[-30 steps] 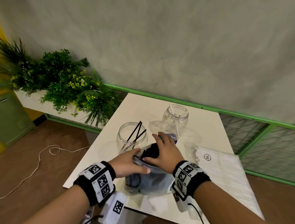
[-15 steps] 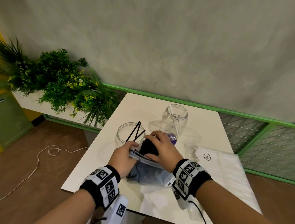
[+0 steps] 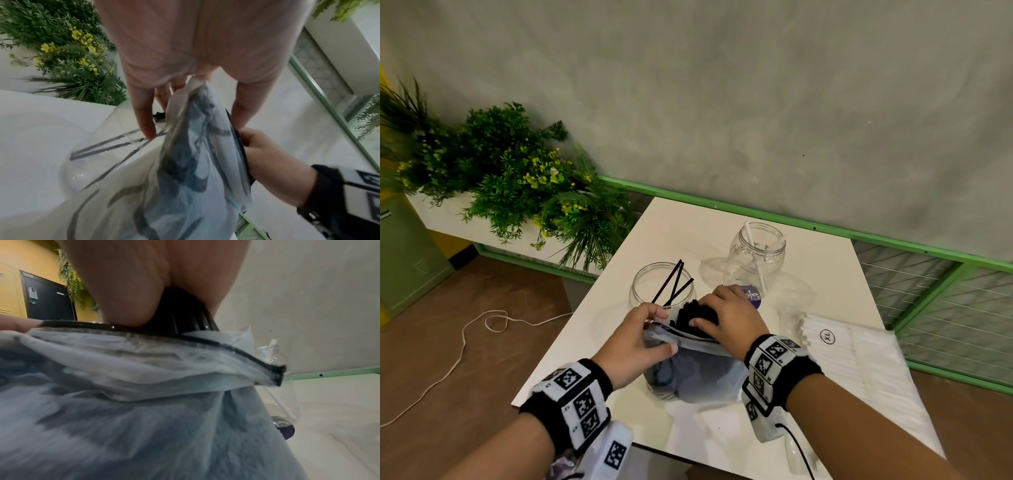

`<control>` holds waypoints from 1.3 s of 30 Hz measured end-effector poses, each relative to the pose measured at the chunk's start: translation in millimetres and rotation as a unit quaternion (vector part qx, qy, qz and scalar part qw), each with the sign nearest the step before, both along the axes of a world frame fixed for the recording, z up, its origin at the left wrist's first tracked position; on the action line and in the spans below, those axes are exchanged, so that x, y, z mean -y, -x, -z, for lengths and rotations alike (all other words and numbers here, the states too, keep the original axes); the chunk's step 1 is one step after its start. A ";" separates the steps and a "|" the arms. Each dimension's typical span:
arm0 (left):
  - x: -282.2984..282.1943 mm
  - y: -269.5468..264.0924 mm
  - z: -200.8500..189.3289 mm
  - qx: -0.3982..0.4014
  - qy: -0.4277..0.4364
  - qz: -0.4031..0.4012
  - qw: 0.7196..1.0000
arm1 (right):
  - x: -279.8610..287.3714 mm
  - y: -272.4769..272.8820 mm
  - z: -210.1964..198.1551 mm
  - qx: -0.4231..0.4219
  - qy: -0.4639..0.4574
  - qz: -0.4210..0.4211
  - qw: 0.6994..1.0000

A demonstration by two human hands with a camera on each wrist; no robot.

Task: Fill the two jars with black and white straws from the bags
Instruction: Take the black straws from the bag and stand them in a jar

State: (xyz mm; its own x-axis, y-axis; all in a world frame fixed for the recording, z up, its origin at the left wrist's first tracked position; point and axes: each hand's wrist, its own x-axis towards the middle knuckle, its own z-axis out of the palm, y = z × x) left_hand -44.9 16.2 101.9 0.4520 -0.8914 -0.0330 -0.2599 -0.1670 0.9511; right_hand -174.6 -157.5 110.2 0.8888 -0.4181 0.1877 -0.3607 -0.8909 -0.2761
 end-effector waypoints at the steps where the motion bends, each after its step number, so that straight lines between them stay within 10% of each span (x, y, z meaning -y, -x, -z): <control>1: -1.8 -1.6 -1.3 0.024 -0.007 0.000 1.000 | -0.6 0.0 -0.6 -0.002 0.005 -0.002 1.000; 9: 7.6 -5.3 -1.4 0.163 0.032 -0.052 0.985 | -33.6 33.2 5.1 0.172 0.126 -0.079 0.974; 21: 15.3 3.6 -4.9 -0.055 -0.001 -0.044 0.998 | -40.1 41.8 51.9 0.027 0.131 -0.016 0.991; 39: 15.7 18.7 -3.0 -0.023 -0.062 -0.034 0.997 | -37.8 41.8 49.6 0.012 -0.028 0.028 0.999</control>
